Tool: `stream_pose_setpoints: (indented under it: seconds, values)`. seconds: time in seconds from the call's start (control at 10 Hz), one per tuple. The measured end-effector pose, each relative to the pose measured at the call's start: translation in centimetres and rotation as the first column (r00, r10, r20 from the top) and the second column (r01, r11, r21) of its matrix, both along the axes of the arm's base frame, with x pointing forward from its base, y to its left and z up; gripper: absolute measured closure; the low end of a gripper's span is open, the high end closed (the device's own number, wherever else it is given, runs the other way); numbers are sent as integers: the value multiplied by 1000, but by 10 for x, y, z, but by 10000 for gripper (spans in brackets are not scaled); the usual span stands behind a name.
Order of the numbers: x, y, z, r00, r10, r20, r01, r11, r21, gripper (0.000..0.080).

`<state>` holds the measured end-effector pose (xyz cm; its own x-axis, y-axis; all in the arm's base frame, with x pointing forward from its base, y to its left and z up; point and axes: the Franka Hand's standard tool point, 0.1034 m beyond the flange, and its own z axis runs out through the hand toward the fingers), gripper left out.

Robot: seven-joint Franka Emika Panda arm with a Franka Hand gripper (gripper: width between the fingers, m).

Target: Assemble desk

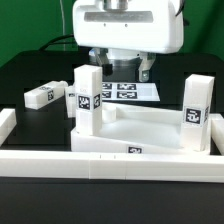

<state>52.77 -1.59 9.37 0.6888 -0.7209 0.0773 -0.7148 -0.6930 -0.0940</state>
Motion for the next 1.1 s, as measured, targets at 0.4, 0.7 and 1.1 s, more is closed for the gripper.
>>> stream_pose_setpoints:
  seconds: [0.4,0.7,1.1]
  values:
    - [2,4,1,985,-175,0,174,983,50,151]
    - [-11,12,-12,852,-521,-46,523,844,118,151]
    - [-12,19,-16,715,-694,-88,698,701,148,151]
